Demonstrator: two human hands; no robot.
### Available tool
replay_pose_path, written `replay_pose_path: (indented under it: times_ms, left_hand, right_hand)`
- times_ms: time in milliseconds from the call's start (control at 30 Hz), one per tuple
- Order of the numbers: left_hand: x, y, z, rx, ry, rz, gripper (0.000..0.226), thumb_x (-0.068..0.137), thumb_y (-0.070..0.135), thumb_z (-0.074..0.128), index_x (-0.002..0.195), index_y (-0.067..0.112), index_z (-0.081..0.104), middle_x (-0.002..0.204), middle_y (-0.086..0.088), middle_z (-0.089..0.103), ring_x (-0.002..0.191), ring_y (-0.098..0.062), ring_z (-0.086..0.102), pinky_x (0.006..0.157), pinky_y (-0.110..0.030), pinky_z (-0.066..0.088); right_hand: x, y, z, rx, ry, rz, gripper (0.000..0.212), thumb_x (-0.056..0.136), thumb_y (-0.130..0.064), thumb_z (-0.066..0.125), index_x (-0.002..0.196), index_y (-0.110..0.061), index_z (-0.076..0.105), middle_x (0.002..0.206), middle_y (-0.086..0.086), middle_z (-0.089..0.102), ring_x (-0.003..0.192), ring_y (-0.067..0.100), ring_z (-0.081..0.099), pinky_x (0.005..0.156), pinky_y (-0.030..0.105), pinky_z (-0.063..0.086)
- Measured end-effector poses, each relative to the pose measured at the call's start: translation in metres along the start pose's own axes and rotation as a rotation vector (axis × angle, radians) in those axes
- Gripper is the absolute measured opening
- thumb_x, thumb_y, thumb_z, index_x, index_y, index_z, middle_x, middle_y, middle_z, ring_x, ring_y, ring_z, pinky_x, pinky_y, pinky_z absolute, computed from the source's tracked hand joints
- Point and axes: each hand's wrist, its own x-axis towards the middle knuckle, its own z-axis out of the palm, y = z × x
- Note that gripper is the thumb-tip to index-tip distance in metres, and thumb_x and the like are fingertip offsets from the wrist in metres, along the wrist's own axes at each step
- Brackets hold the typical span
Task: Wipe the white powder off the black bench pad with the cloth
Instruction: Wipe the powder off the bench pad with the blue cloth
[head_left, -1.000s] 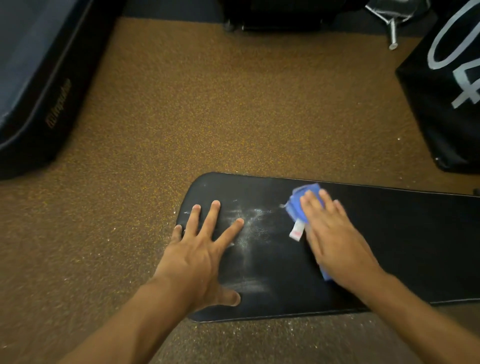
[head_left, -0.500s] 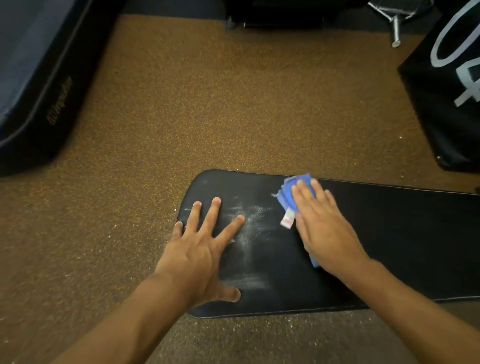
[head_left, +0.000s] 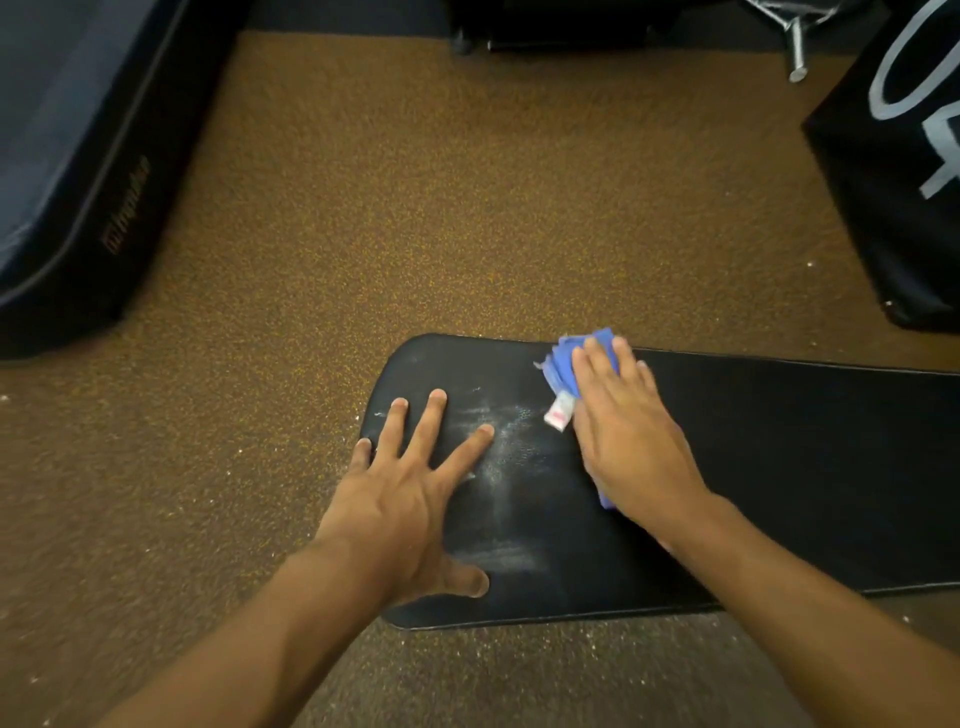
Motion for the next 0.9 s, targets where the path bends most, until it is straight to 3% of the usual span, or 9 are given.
replay_pose_path:
  times_ms: [100,233,300,400,533,667,800,900]
  left_hand:
    - [0.001,-0.001,0.001,-0.007,0.002,0.005,0.135,0.058,0.09,0.062,0.149,0.048,-0.029,0.159,-0.005,-0.041,0.151,-0.039,-0.024,0.123,-0.059,0.013]
    - [0.0,-0.001,-0.002,-0.002,0.01,0.012,0.133,0.061,0.089,0.061,0.148,0.046,-0.03,0.158,-0.007,-0.043,0.15,-0.04,-0.026,0.123,-0.059,0.012]
    - [-0.002,-0.002,-0.003,-0.026,0.024,0.021,0.132,0.063,0.088,0.061,0.148,0.046,-0.03,0.158,-0.007,-0.043,0.15,-0.039,-0.026,0.123,-0.059,0.011]
    - [-0.006,-0.007,-0.002,-0.091,0.071,0.021,0.132,0.064,0.086,0.062,0.149,0.046,-0.029,0.159,-0.004,-0.041,0.151,-0.036,-0.026,0.125,-0.054,0.01]
    - [-0.013,-0.013,0.005,-0.091,0.082,-0.015,0.133,0.063,0.088,0.059,0.15,0.042,-0.03,0.159,-0.004,-0.042,0.15,-0.035,-0.028,0.127,-0.049,0.007]
    - [-0.016,-0.014,0.011,-0.094,0.088,-0.019,0.131,0.063,0.089,0.056,0.152,0.041,-0.028,0.158,-0.004,-0.043,0.15,-0.033,-0.03,0.127,-0.047,0.008]
    - [-0.017,-0.016,0.011,-0.116,0.109,-0.016,0.13,0.064,0.088,0.057,0.152,0.041,-0.027,0.158,-0.004,-0.043,0.149,-0.033,-0.031,0.127,-0.048,0.007]
    - [-0.02,-0.018,0.014,-0.121,0.119,0.0,0.129,0.064,0.088,0.056,0.153,0.04,-0.025,0.158,-0.005,-0.044,0.149,-0.033,-0.033,0.127,-0.048,0.006]
  right_hand:
    - [0.026,-0.032,0.009,0.032,0.036,0.055,0.057,0.098,-0.021,0.031,0.152,-0.001,0.031,0.159,0.015,0.031,0.15,0.04,0.016,0.119,0.053,0.021]
    - [-0.018,-0.026,0.0,-0.048,-0.054,-0.244,0.056,0.101,-0.024,0.032,0.153,-0.005,0.031,0.162,0.012,0.029,0.152,0.033,0.013,0.121,0.048,0.021]
    - [-0.031,-0.002,-0.007,-0.085,-0.074,-0.303,0.057,0.1,-0.027,0.03,0.153,-0.007,0.033,0.161,0.01,0.031,0.152,0.03,0.016,0.12,0.045,0.02]
    - [-0.01,0.015,-0.008,-0.055,-0.033,-0.156,0.057,0.099,-0.025,0.029,0.152,-0.004,0.034,0.159,0.013,0.034,0.151,0.032,0.017,0.121,0.044,0.018]
    - [0.033,-0.023,0.003,0.035,0.0,-0.025,0.054,0.102,-0.018,0.038,0.153,-0.003,0.03,0.161,0.015,0.029,0.151,0.037,0.012,0.122,0.05,0.015]
    - [0.033,-0.055,0.008,-0.025,-0.015,-0.155,0.055,0.101,-0.021,0.037,0.152,-0.002,0.031,0.16,0.015,0.032,0.15,0.039,0.016,0.12,0.052,0.021]
    - [-0.011,-0.038,-0.001,-0.071,-0.086,-0.383,0.056,0.1,-0.026,0.033,0.154,-0.008,0.032,0.161,0.009,0.031,0.152,0.03,0.015,0.12,0.047,0.022]
    - [0.003,-0.022,-0.002,-0.077,-0.05,-0.298,0.056,0.101,-0.027,0.029,0.153,-0.008,0.033,0.161,0.009,0.032,0.152,0.029,0.015,0.121,0.043,0.015]
